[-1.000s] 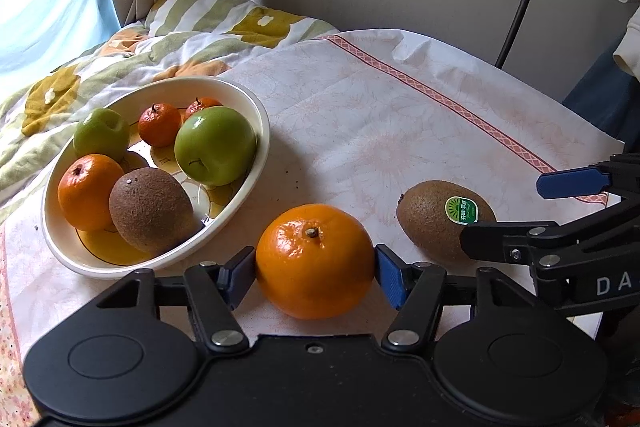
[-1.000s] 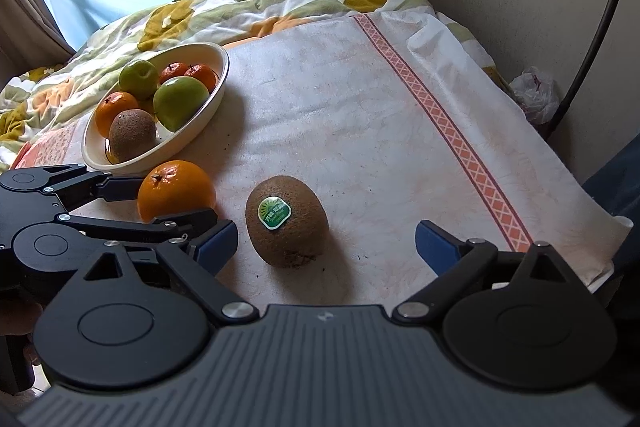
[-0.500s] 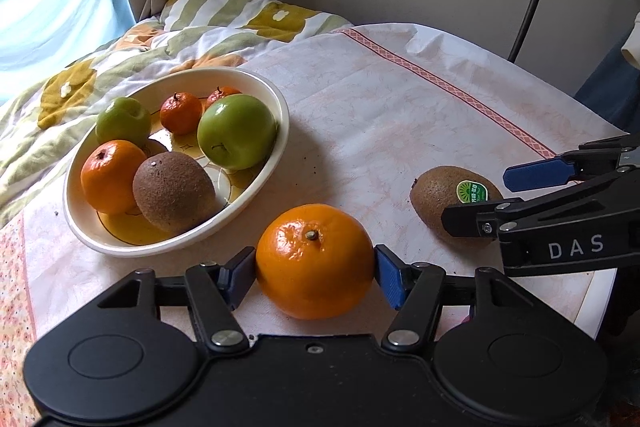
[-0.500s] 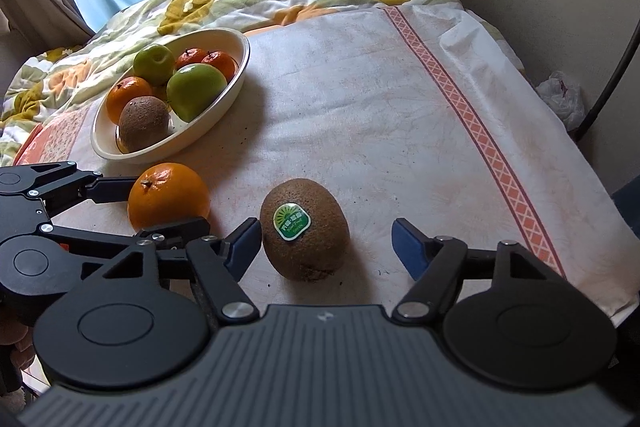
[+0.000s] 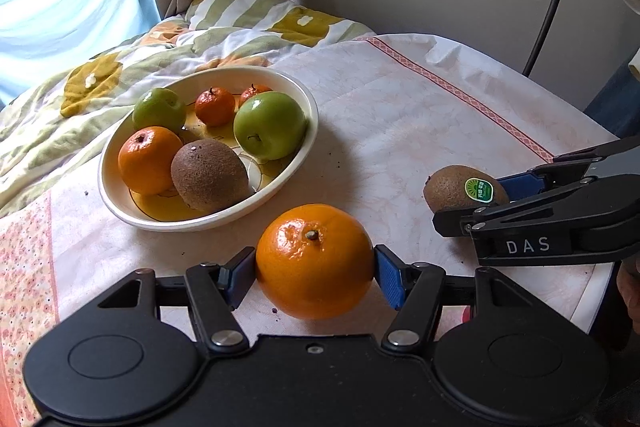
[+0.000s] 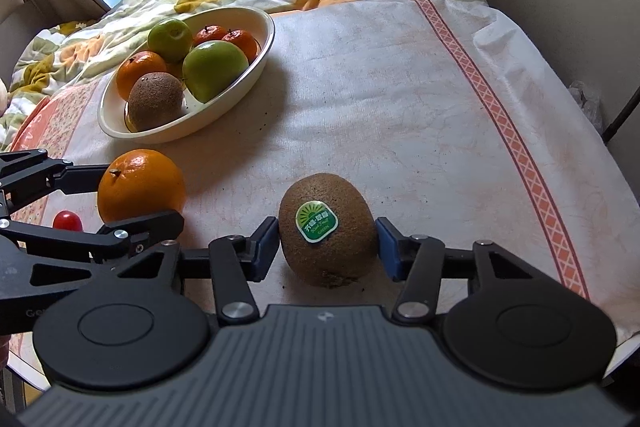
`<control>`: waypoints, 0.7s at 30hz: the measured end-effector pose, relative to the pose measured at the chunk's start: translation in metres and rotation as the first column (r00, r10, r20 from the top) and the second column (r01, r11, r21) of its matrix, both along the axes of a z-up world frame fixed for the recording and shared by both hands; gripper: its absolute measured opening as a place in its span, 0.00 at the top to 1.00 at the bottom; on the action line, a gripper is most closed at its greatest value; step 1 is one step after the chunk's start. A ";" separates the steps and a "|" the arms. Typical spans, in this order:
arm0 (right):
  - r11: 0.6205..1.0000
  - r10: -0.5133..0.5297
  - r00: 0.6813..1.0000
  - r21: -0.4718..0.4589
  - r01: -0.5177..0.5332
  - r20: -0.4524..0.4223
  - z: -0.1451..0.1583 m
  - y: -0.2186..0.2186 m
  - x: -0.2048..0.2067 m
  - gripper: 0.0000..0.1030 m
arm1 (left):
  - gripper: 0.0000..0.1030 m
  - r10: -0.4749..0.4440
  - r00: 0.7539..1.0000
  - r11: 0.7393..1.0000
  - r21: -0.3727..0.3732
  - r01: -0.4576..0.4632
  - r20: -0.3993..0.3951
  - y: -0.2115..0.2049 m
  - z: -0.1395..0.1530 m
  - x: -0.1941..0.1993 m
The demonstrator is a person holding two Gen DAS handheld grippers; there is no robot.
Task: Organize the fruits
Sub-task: 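Grasp the orange with the left tool while the right tool grasps the labelled kiwi, then carry the orange and labelled kiwi into the bowl and open both tools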
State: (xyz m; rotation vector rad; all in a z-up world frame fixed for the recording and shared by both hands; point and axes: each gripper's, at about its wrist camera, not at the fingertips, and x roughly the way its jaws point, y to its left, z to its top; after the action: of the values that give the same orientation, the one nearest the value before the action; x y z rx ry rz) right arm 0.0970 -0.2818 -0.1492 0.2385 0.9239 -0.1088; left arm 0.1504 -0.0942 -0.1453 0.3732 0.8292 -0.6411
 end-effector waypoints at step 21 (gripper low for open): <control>0.999 0.002 0.994 0.042 -0.007 0.108 0.077 0.034 -0.026 0.36 | 0.35 0.120 0.992 0.989 -0.094 -0.115 0.047 0.054 0.076 -0.039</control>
State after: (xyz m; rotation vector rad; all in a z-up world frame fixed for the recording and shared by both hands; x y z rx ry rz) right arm 0.0709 -0.2478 -0.0717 0.2791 0.8199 -0.0713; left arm 0.1111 -0.0406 -0.0688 0.2550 0.7633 -0.5550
